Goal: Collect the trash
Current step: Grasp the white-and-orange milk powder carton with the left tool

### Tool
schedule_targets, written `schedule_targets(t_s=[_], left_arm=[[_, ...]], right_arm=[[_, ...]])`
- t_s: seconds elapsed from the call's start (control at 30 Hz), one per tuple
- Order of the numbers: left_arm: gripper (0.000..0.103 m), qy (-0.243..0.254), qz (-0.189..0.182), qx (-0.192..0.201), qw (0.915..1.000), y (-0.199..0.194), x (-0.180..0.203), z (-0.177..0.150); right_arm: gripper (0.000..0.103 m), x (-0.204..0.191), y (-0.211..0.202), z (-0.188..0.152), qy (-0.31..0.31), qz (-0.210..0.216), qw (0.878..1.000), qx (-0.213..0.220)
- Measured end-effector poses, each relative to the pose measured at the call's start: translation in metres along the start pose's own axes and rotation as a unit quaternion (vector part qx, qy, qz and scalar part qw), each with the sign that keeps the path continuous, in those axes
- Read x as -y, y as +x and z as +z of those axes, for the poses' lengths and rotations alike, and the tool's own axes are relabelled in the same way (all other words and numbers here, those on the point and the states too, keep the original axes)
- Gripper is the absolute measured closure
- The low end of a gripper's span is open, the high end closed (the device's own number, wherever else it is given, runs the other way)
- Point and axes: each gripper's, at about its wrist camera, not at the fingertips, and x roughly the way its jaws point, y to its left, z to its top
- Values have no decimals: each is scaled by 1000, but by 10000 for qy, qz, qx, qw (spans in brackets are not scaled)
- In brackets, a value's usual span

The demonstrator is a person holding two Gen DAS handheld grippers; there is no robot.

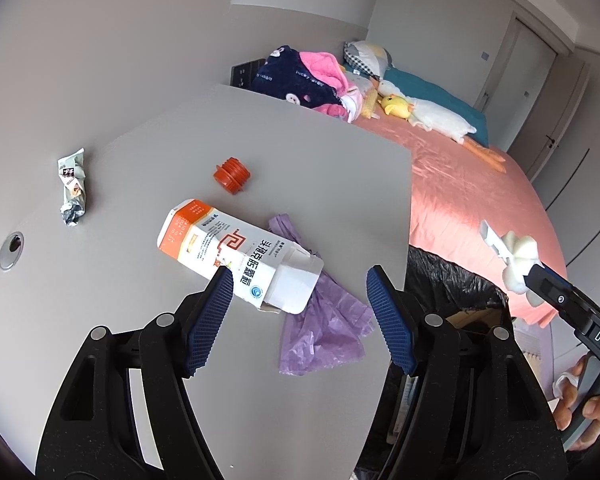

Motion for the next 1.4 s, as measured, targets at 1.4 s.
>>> schedule_targets(t_s=[1.4], left_arm=[[26,-1930,1070,-720,9727,114,-57,29]], right_arm=[[58,48,40,9,300,127,9993,-156]])
